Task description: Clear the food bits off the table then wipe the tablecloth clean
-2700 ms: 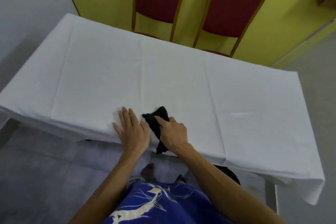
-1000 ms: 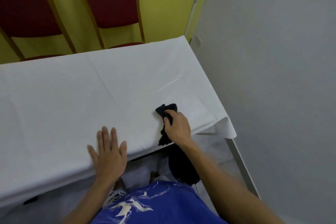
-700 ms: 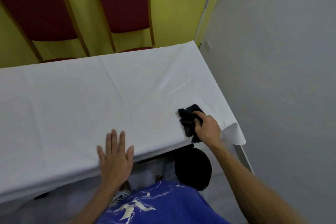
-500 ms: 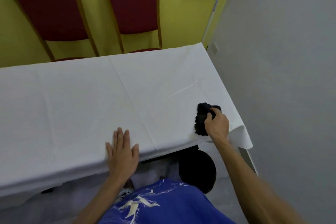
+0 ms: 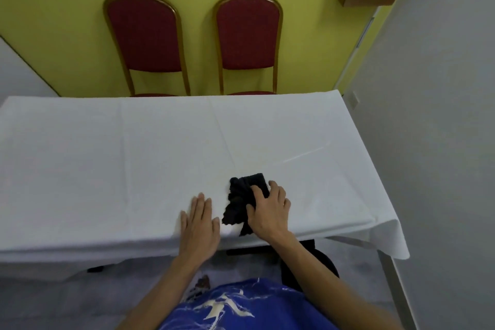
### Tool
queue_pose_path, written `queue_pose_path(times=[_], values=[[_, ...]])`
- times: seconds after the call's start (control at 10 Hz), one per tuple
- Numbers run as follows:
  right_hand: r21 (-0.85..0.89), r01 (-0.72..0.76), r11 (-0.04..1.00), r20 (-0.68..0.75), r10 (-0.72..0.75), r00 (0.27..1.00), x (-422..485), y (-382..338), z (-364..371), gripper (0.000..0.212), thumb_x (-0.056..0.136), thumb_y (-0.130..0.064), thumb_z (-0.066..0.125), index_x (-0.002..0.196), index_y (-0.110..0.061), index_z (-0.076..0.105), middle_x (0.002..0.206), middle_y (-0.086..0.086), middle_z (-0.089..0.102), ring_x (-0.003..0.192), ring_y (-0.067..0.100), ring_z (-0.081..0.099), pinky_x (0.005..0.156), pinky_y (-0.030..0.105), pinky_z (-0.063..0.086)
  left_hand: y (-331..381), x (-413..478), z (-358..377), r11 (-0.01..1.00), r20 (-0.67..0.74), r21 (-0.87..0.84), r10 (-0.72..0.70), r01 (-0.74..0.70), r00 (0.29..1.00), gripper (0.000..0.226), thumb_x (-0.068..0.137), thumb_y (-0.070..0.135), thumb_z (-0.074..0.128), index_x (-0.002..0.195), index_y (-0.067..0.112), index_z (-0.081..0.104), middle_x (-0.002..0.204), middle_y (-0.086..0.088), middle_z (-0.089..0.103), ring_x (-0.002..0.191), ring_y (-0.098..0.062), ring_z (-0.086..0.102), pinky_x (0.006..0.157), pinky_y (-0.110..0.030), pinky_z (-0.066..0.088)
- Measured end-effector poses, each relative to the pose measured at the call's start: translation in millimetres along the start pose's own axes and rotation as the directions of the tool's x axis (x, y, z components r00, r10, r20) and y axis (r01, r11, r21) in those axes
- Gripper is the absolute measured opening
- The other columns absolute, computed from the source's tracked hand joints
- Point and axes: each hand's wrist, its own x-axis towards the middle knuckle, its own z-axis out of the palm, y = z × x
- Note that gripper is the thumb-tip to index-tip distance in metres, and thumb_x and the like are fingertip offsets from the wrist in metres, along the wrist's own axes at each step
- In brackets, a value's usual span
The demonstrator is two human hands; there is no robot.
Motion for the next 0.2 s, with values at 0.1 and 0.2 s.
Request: queue_pose_path(times=[0.1, 0.2], values=[[0.002, 0.033, 0.999, -0.055, -0.032, 0.998, 7, -3, -6, 0.039, 0.092, -0.037, 0.051, 0.128, -0.022, 0.053, 0.150, 0.014, 0.028, 0.134, 0.033, 0.025, 0.105, 0.046, 0.027, 5, 8, -16, 1.000, -0.010, -0.018, 0.020, -0.021, 1.000, 0.056, 0.105, 0.030, 0.028, 0.157, 0.010, 0.015, 0.167, -0.007, 0.000, 0.154, -0.021, -0.005, 0.124, -0.046, -0.002], [0.025, 0.082, 0.996, -0.028, -0.081, 0.996, 27, -13, -23, 0.041, 0.100, -0.039, 0.038, 0.134, -0.021, 0.053, 0.153, 0.011, 0.031, 0.140, 0.030, 0.020, 0.110, 0.046, 0.023, 8, 26, -40, 0.996, -0.006, -0.071, 0.055, -0.055, 0.998, 0.057, 0.106, 0.029, 0.027, 0.158, 0.012, 0.009, 0.167, -0.007, -0.001, 0.154, -0.020, -0.004, 0.124, -0.044, 0.000]])
